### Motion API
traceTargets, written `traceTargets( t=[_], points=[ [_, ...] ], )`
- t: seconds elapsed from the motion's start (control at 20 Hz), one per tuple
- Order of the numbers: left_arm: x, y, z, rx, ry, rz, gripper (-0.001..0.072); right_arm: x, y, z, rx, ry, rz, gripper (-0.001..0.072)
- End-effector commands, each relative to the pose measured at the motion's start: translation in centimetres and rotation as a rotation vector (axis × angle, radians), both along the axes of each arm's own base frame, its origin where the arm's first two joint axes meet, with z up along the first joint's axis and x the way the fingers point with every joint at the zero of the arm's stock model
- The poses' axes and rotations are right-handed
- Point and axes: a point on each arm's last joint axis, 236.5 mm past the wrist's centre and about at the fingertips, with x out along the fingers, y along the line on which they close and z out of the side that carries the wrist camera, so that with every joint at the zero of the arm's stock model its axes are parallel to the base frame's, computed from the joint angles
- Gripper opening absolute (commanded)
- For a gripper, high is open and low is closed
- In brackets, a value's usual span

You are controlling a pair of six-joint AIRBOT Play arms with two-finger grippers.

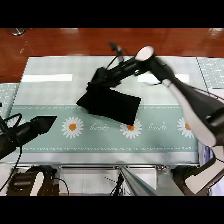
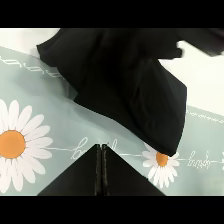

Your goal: Fold the shirts.

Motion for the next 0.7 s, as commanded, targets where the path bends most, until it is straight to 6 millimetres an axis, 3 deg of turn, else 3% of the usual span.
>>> traceTargets(
  t=[0.0, 0.1, 0.2, 0.3, 0.35, 0.4, 0.45, 0.55, 0.65],
  points=[
    [0.3, 0.1, -0.4, -0.003, 0.018, 0.007, 0.0033, -0.5, -13.2, 2.3, -0.303, -0.025, -0.052, 0.062],
    [0.3, 0.1, -0.5, -0.003, 0.02, 0.007, 0.0033, -0.7, -22.3, 4.1, -0.537, -0.09, -0.185, 0.062],
    [0.6, 0.2, -0.4, -0.003, 0.012, 0.014, 0.0033, -2.1, -29.2, 5.4, -0.643, -0.11, -0.37, 0.062],
    [1.1, 0.5, 0.1, -0.005, -0.013, 0.032, 0.0034, -4.0, -32.8, 4.3, -0.626, -0.123, -0.549, 0.062],
    [1.2, 0.6, 0.2, -0.006, -0.02, 0.037, 0.0033, -5.4, -34.0, 2.3, -0.614, -0.102, -0.647, 0.062],
    [1.3, 0.7, 0.2, -0.005, -0.025, 0.04, 0.0033, -7.1, -34.3, -0.5, -0.584, -0.05, -0.736, 0.062],
    [1.4, 0.7, 0.3, -0.005, -0.027, 0.042, 0.0033, -8.6, -33.3, -3.3, -0.525, 0.009, -0.789, 0.062],
    [1.4, 0.7, 0.2, -0.006, -0.022, 0.042, 0.0034, -10.5, -28.6, -7.9, -0.317, 0.139, -0.836, 0.062],
    [1.6, 0.7, -0.3, -0.007, -0.004, 0.042, 0.0033, -10.4, -24.3, -10.4, -0.164, 0.197, -0.838, 0.062]
  ],
)
